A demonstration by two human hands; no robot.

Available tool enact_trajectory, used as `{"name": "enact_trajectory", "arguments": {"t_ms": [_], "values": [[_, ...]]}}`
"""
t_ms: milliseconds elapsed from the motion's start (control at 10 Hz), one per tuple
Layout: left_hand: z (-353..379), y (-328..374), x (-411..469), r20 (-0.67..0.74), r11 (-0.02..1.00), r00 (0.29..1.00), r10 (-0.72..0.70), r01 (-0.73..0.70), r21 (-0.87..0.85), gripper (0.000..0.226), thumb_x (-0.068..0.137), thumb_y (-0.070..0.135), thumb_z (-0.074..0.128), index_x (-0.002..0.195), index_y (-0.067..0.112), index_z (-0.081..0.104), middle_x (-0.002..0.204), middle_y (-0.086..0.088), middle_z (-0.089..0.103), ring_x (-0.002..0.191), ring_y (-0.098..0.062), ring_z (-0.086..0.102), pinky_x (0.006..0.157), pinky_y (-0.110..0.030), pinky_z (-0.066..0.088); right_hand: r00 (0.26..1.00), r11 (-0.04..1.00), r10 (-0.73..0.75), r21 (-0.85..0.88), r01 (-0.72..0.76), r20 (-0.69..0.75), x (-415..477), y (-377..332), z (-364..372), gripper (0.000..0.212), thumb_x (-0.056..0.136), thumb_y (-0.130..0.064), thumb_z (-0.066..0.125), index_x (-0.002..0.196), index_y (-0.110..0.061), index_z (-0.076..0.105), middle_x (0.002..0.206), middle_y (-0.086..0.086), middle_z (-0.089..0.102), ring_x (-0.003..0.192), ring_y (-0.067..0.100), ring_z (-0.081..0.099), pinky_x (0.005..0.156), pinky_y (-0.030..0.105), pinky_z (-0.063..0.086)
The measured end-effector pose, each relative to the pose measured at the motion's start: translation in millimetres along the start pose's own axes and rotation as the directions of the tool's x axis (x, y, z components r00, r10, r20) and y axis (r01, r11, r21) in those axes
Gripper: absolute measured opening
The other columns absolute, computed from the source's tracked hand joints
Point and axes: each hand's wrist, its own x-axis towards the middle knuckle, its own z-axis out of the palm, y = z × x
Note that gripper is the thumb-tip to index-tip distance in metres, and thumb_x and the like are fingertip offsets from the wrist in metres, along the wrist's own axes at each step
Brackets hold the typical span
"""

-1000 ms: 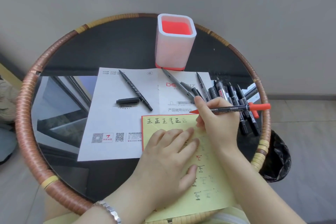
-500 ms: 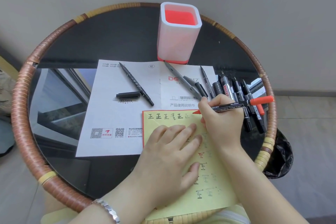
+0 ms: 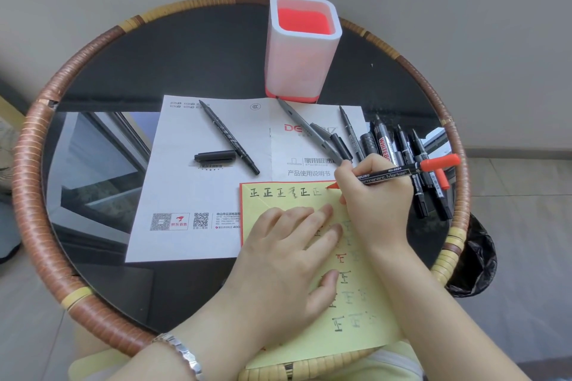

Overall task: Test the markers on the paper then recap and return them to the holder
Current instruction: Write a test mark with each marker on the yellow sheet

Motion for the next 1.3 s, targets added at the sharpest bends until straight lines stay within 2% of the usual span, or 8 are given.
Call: {"name": "enact_trajectory", "arguments": {"t_ms": [200,400,500,600,700,800,1000,1300], "values": [[-0.2,0.3,0.2,-0.001,1.0,1.0,-0.001,0.001,0.0,0.046,0.075,0.042,0.047,0.11,0.019,0.067,0.123,0.0,0.062,0.109,-0.018,0.047,0.095,-0.034,0.03,1.0,1.0,-0.002,-0.012,0.002,0.013,1.5,0.6,-1.0,0.028,0.072,-0.017,0.061,0.048,-0.015,0.045,0.041,0.003,0.052,0.05,0.032,0.057,0.057,0.03,0.044],[0.0,-0.1,0.8,-0.002,1.0,1.0,-0.005,0.005,-0.006,0.046,0.074,0.042,0.047,0.11,0.019,0.067,0.122,0.0,0.062,0.108,-0.018,0.048,0.095,-0.034,0.03,0.999,0.999,-0.025,-0.028,0.026,0.025,0.7,-0.6,-0.6,0.024,0.068,-0.014,0.059,0.049,-0.008,0.045,0.044,0.017,0.052,0.05,0.037,0.054,0.056,0.038,0.046],[-0.1,0.2,0.8,-0.003,1.0,1.0,-0.002,0.002,-0.005,0.046,0.074,0.042,0.047,0.109,0.019,0.067,0.122,0.0,0.062,0.108,-0.018,0.048,0.094,-0.034,0.03,1.0,1.0,-0.017,-0.024,0.018,0.025,0.3,-1.3,-0.9,0.024,0.068,-0.014,0.059,0.049,-0.007,0.045,0.045,0.018,0.052,0.05,0.037,0.053,0.056,0.035,0.045],[0.1,-0.5,0.4,-0.009,1.0,1.0,0.002,-0.002,-0.007,0.046,0.074,0.042,0.048,0.11,0.019,0.067,0.123,-0.001,0.062,0.108,-0.018,0.048,0.094,-0.035,0.03,1.0,1.0,-0.001,-0.016,0.001,0.013,0.0,-2.5,-1.5,0.028,0.071,-0.01,0.061,0.049,-0.008,0.043,0.046,0.019,0.052,0.048,0.031,0.05,0.055,0.028,0.039],[0.9,-0.9,0.1,-0.007,1.0,1.0,0.002,-0.002,-0.006,0.046,0.074,0.042,0.048,0.11,0.019,0.067,0.123,-0.001,0.062,0.108,-0.018,0.048,0.094,-0.035,0.03,1.0,0.999,-0.01,-0.04,0.011,0.018,-0.8,-1.8,-0.7,0.03,0.071,-0.007,0.061,0.048,-0.009,0.043,0.043,0.013,0.049,0.045,0.022,0.046,0.053,0.027,0.038],[1.3,-0.8,0.2,-0.006,1.0,1.0,0.003,-0.003,-0.005,0.046,0.074,0.042,0.048,0.11,0.019,0.067,0.123,-0.001,0.062,0.109,-0.018,0.048,0.094,-0.035,0.03,1.0,0.999,-0.004,-0.042,0.004,0.009,-1.1,-1.4,-2.0,0.034,0.072,-0.003,0.062,0.047,-0.014,0.042,0.041,0.001,0.045,0.044,0.009,0.041,0.051,0.019,0.035],[0.2,-0.6,0.4,-0.004,1.0,1.0,0.002,-0.003,-0.006,0.047,0.075,0.042,0.048,0.11,0.018,0.067,0.123,-0.001,0.062,0.109,-0.018,0.048,0.094,-0.035,0.031,0.999,1.0,0.006,0.01,-0.006,0.035,0.6,-2.3,-0.9,0.03,0.07,-0.015,0.06,0.046,-0.018,0.042,0.043,0.007,0.049,0.05,0.033,0.054,0.055,0.031,0.042],[-0.2,-0.1,0.6,-0.002,1.0,1.0,0.005,-0.005,-0.004,0.046,0.074,0.042,0.048,0.109,0.018,0.067,0.122,-0.001,0.062,0.109,-0.018,0.048,0.094,-0.035,0.031,0.999,1.0,-0.018,-0.012,0.019,0.028,0.2,-3.3,-0.7,0.026,0.067,-0.014,0.059,0.047,-0.011,0.043,0.044,0.016,0.051,0.05,0.036,0.054,0.054,0.03,0.042]]}}
